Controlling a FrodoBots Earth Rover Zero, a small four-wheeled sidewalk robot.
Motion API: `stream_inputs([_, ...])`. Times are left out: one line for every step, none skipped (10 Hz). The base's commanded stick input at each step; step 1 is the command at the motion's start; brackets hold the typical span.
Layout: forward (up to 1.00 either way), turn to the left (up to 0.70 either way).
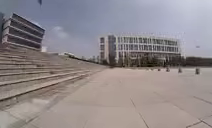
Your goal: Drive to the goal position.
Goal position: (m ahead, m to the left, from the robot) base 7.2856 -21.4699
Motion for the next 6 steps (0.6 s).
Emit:
stream_inputs([0.7,0.0])
stream_inputs([0.7,0.0])
stream_inputs([0.7,0.0])
stream_inputs([0.7,0.0])
stream_inputs([0.7,0.0])
stream_inputs([0.7,0.0])
